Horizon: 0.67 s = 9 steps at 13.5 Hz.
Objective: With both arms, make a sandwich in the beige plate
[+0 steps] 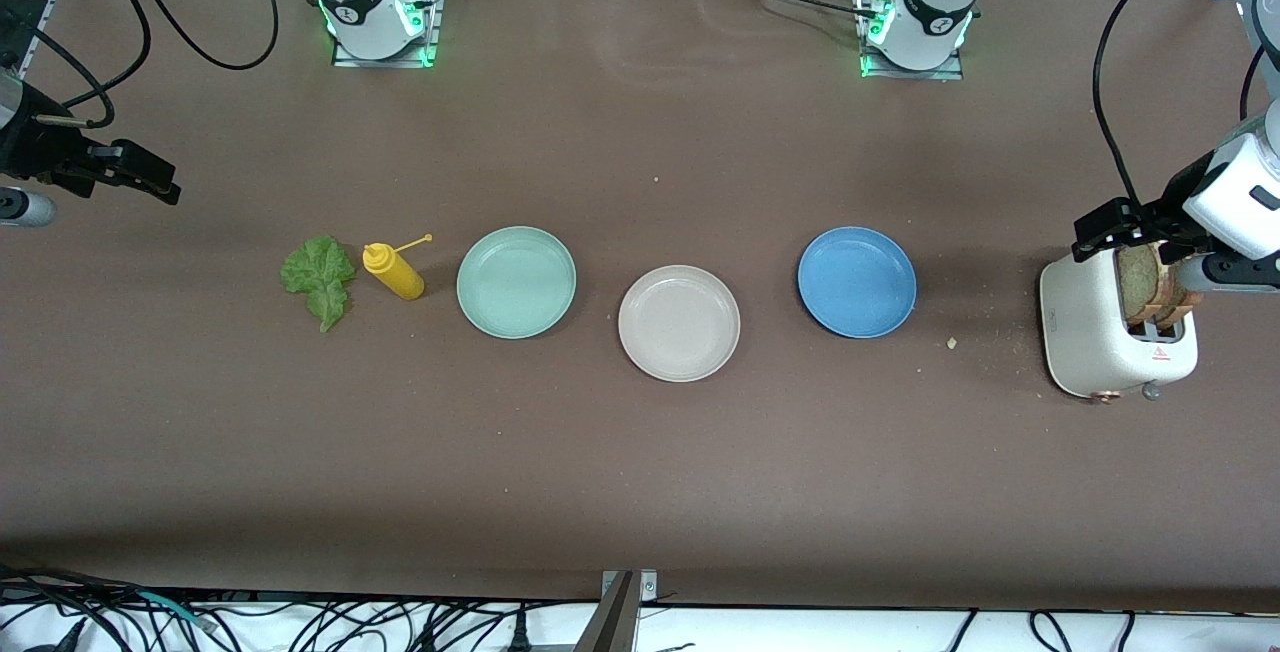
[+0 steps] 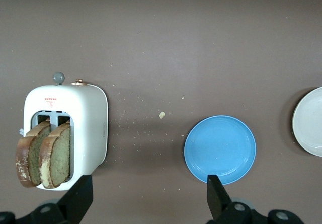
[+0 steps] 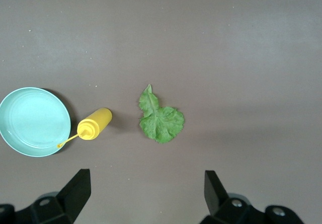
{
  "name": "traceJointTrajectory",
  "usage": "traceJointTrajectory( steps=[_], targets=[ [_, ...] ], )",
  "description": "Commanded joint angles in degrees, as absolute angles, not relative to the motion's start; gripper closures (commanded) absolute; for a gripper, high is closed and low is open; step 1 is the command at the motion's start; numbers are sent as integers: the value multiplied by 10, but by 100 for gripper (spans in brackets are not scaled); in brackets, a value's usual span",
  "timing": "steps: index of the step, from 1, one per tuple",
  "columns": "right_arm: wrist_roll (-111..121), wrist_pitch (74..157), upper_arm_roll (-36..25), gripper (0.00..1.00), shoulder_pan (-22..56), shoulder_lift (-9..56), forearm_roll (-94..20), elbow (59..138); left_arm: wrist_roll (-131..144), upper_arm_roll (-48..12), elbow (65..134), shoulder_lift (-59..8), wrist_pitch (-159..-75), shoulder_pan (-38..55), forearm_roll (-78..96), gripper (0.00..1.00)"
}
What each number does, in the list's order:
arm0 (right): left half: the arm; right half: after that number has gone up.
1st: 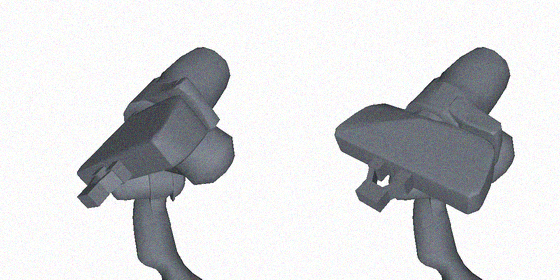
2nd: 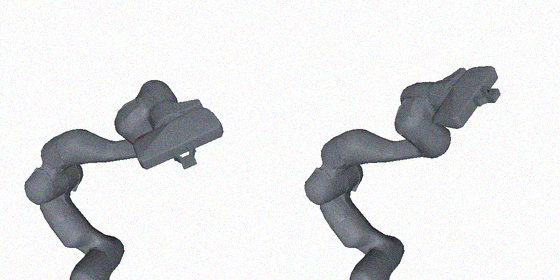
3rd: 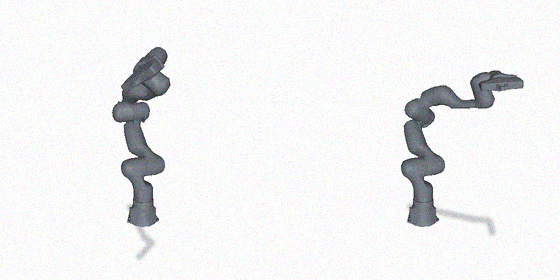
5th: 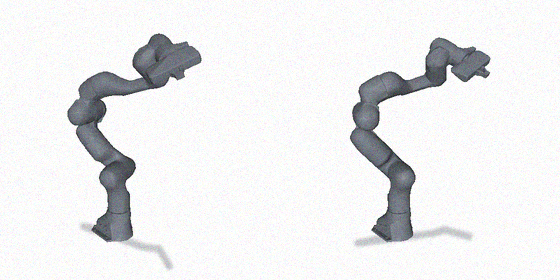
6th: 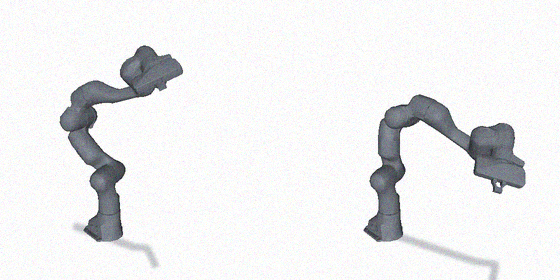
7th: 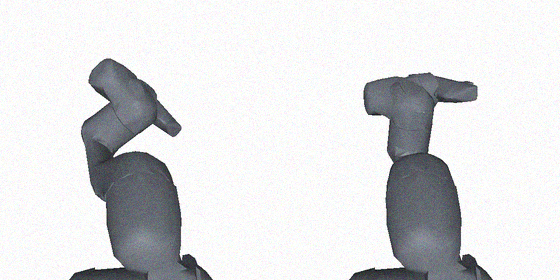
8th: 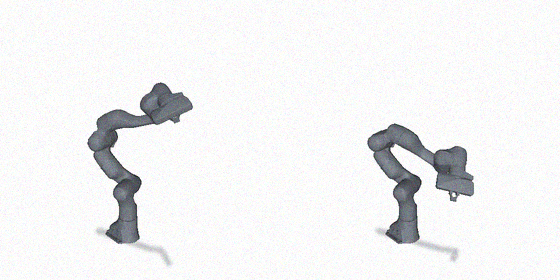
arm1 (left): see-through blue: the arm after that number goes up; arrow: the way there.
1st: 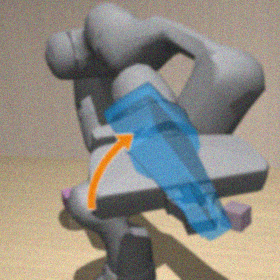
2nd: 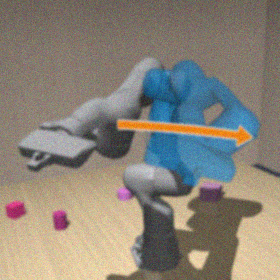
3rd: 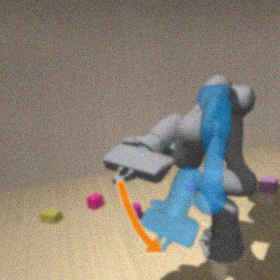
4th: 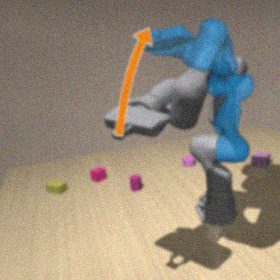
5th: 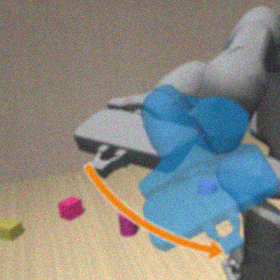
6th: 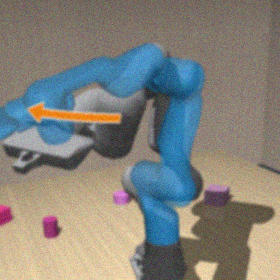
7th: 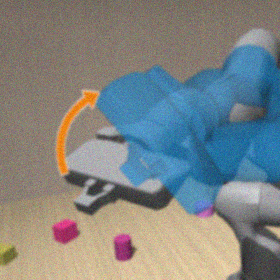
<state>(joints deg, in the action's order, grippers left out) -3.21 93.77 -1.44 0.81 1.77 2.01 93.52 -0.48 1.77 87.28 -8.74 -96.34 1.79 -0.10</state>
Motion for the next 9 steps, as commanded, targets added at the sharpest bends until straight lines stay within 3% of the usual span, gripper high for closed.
traceJointTrajectory(
  steps=[1, 9],
  targets=[
    [-33, 932, -14, 0, 8, 17, 15, 928, -10, 13, 877, -87, -968, 14, -9, 0],
    [-33, 931, -14, 0, 8, 17, 15, 928, -44, 15, 877, -111, -968, -12, -15, 0]
  ],
)
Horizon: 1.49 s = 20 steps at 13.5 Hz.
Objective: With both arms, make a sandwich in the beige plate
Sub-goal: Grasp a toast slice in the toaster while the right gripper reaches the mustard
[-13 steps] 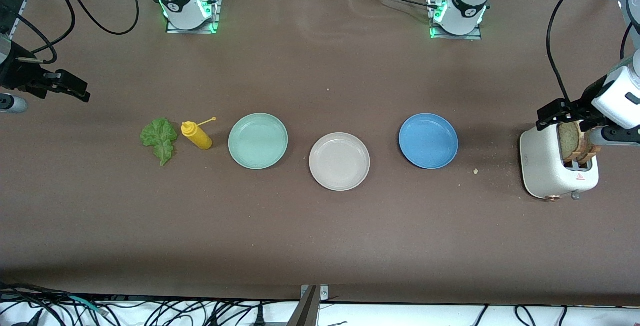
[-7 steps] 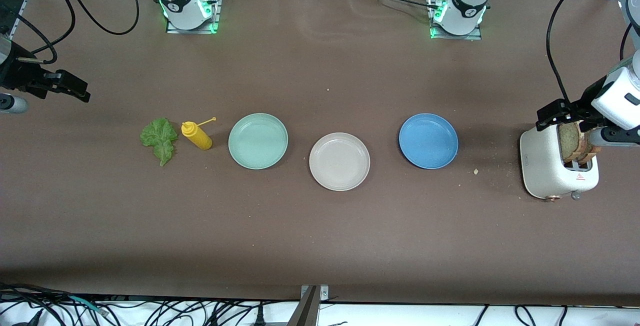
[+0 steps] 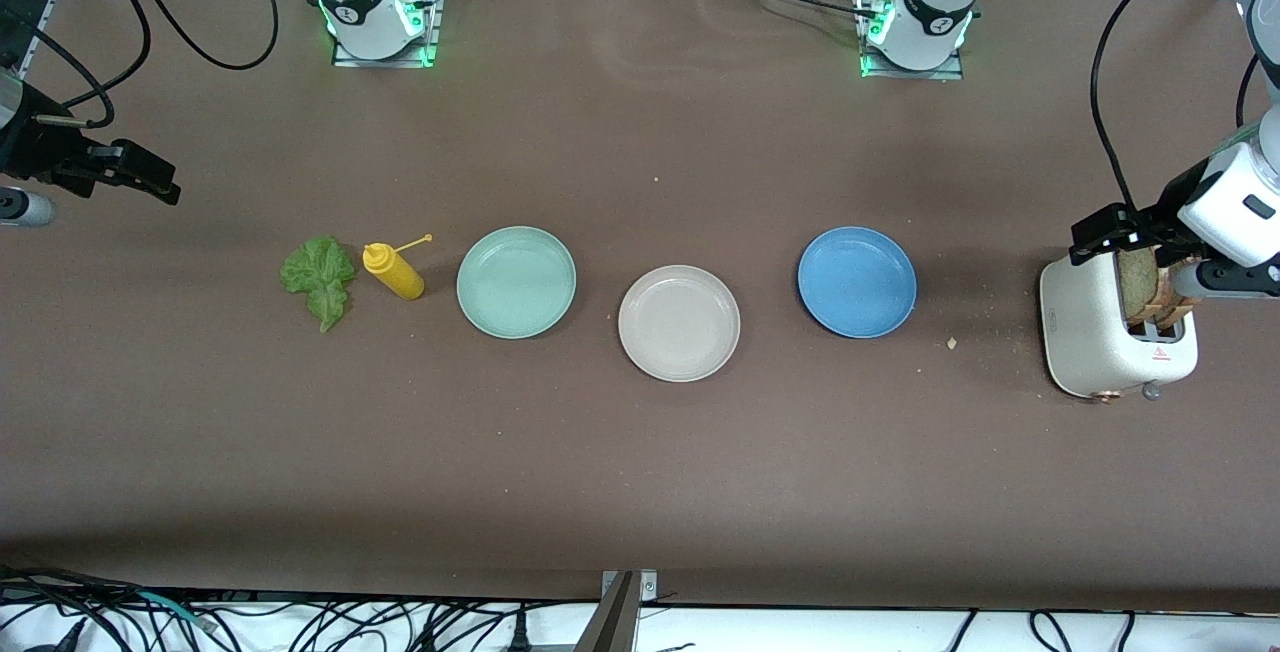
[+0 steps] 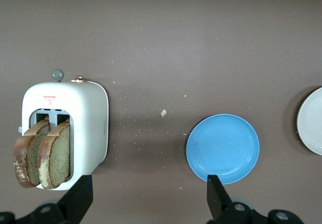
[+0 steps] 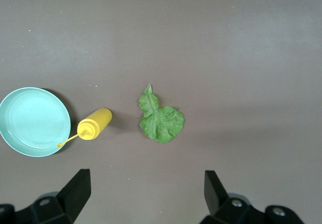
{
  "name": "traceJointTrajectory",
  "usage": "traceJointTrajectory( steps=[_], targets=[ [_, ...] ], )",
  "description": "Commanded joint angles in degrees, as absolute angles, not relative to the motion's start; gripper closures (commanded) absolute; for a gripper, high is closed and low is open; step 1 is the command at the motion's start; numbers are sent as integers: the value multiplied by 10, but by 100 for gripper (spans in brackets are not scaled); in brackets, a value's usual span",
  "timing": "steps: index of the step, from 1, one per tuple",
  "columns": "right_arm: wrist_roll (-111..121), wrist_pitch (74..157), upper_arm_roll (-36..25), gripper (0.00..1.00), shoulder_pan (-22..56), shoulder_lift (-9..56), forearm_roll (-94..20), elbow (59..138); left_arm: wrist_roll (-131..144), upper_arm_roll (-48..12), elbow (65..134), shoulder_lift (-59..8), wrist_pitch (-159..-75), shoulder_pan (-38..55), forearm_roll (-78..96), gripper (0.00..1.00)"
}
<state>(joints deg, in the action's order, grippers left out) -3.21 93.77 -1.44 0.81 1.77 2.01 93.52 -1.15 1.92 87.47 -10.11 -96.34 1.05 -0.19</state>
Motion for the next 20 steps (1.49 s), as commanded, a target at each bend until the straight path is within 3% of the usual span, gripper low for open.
traceJointTrajectory(
  steps=[1, 10, 17, 20],
  targets=[
    [-33, 931, -14, 0, 8, 17, 15, 928, -65, 15, 877, -118, -968, -30, -15, 0],
    [-33, 931, -14, 0, 8, 17, 15, 928, -149, 15, 889, -185, -997, -103, -14, 0],
    [-25, 931, -13, 0, 8, 20, 15, 929, -177, 15, 968, -163, -1044, -125, -15, 0],
    [-29, 915, -9, 0, 21, 23, 22, 933, -194, 15, 970, -161, -1047, -138, -15, 0]
  ],
)
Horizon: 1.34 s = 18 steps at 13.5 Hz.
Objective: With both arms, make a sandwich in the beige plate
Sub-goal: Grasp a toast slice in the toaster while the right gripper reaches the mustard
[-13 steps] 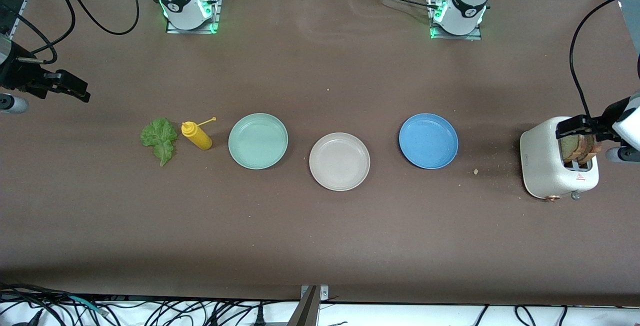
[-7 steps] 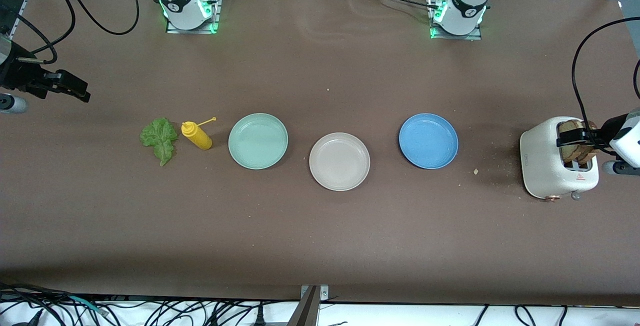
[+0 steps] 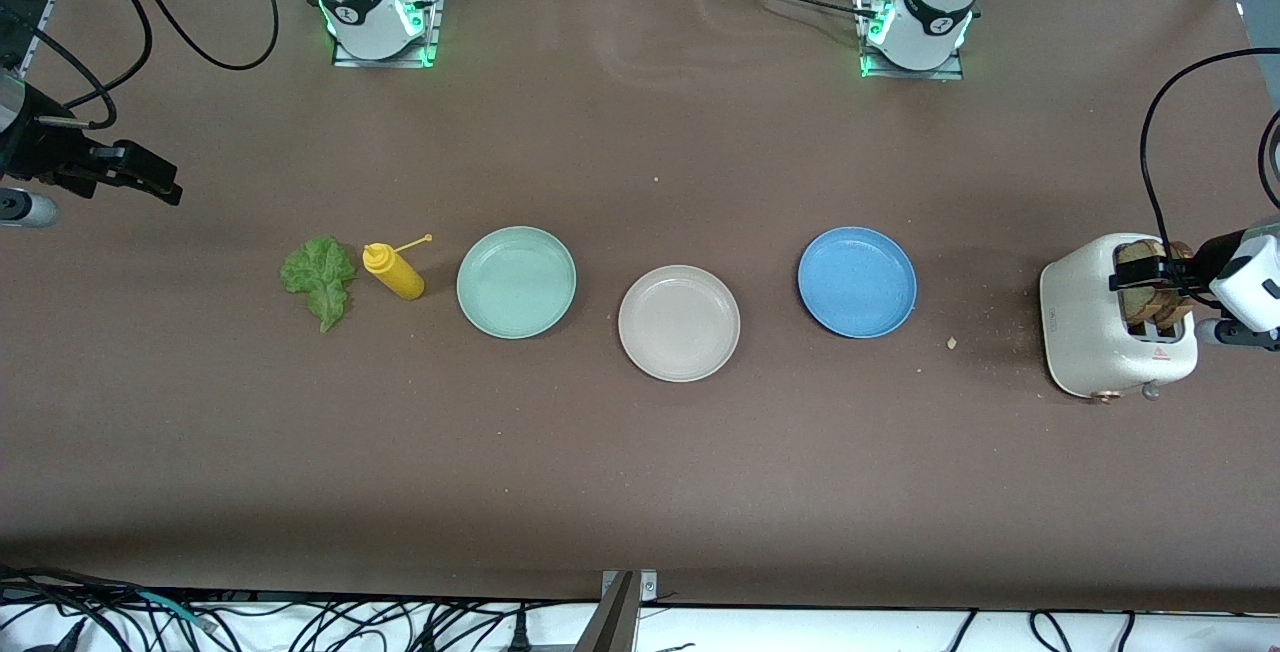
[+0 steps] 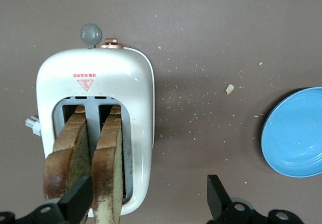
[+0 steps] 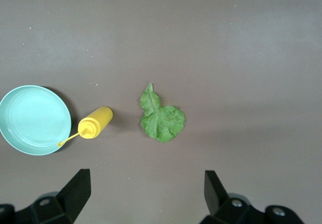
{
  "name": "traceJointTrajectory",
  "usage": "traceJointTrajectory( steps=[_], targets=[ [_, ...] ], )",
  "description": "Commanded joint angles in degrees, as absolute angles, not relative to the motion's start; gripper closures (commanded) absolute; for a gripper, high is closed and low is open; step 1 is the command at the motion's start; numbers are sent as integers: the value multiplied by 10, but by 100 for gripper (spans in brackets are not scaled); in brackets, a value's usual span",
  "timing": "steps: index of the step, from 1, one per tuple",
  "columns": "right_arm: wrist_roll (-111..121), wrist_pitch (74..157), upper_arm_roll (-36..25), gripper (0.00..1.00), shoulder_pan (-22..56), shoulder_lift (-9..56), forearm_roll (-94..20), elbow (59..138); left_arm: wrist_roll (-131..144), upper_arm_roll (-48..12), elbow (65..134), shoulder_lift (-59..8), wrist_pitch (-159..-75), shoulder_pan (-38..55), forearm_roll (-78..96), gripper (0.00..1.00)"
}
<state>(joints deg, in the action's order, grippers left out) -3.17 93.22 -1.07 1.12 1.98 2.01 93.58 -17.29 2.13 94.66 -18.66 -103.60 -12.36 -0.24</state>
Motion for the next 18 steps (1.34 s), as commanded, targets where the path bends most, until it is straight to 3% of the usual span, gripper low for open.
traceJointTrajectory(
  steps=[1, 10, 14, 18],
  targets=[
    [-23, 908, -10, 0, 22, 27, 20, 933, -194, 15, 972, -161, -1054, -140, -15, 0],
    [313, 939, -32, 0, 16, 40, -13, 975, -194, 15, 1001, -177, -1114, -141, -13, 2],
    [534, 997, -92, 0, 15, 48, -115, 1021, -195, 15, 1002, -187, -1120, -150, -14, 31],
    [776, 1003, -164, 0, 14, 82, -268, 1063, -196, 15, 1002, -196, -1128, -151, -15, 58]
  ],
)
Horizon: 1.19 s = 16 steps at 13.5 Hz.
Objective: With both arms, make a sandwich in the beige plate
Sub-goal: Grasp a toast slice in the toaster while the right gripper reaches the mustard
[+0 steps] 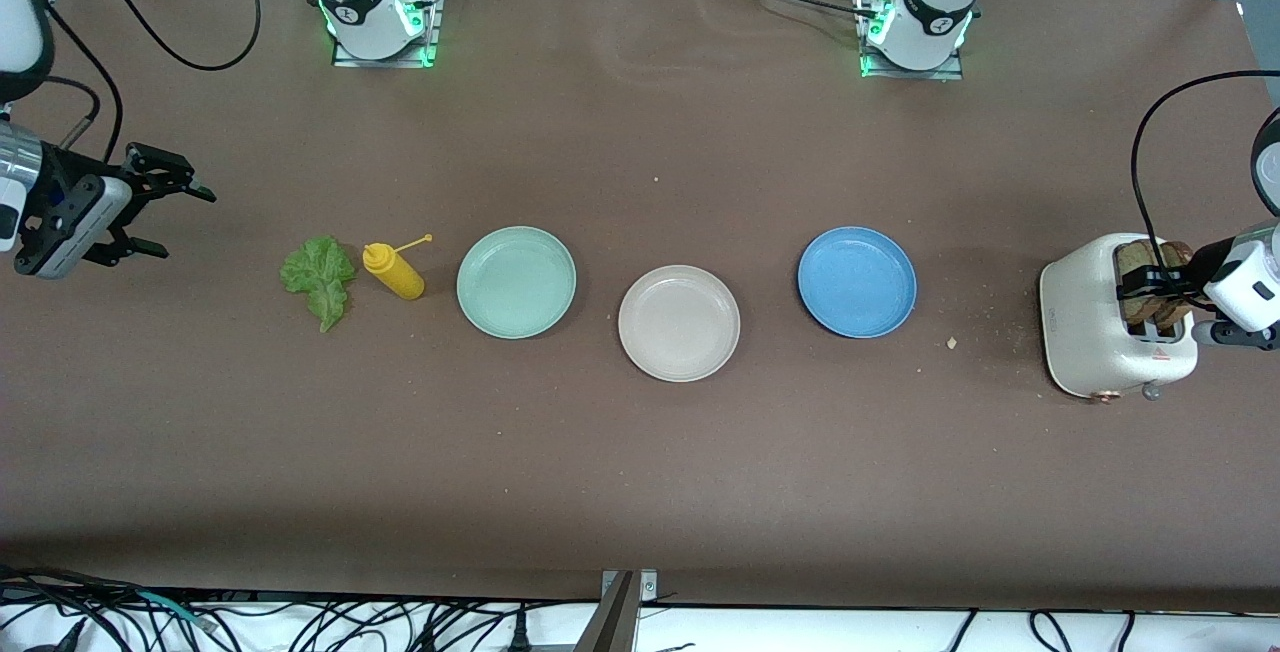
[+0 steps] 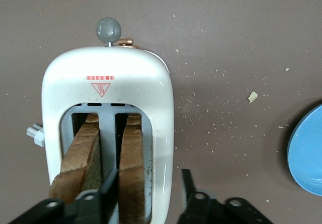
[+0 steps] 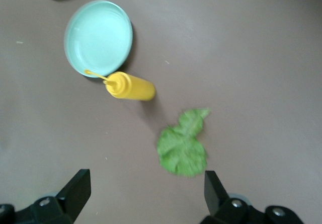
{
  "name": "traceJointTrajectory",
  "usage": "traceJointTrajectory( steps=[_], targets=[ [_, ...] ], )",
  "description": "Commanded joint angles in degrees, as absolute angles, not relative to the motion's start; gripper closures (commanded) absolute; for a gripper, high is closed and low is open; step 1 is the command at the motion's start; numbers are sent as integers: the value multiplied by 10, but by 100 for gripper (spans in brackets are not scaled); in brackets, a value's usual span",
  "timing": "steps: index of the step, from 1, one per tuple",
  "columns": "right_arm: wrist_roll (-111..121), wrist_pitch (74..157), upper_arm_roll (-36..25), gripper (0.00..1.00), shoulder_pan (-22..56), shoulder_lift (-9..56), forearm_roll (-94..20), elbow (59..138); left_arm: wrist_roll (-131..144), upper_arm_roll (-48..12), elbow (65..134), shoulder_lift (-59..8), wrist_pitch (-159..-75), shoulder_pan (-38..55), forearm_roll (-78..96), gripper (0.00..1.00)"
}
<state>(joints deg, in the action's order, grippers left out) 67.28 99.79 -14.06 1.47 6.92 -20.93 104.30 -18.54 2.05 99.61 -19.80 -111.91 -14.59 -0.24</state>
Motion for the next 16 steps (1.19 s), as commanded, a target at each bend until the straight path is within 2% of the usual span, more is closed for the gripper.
traceJointTrajectory(
  steps=[1, 2, 3, 5, 7, 11, 16],
  targets=[
    [849, 998, -169, 0, 14, 94, -295, 1071, -196, 15, 1001, -196, -1127, -151, -15, 67],
    [908, 998, -171, 0, 13, 104, -320, 1077, -196, 16, 1001, -196, -1126, -151, -16, 75],
    [951, 997, -171, 0, 11, 118, -344, 1078, -197, 16, 1000, -196, -1126, -151, -26, 89],
    [1007, 977, -171, 0, -3, 154, -400, 1077, -202, 16, 996, -195, -1125, -151, -53, 99],
    [1060, 931, -171, 0, -29, 217, -440, 1072, -210, 18, 993, -195, -1125, -151, -54, 100],
    [1280, 907, -168, 0, -38, 328, -587, 1066, -221, 17, 963, -191, -1114, -149, -54, 100],
    [1426, 868, -142, 0, -36, 416, -680, 1042, -245, 13, 857, -192, -1011, -142, -52, 100]
  ],
)
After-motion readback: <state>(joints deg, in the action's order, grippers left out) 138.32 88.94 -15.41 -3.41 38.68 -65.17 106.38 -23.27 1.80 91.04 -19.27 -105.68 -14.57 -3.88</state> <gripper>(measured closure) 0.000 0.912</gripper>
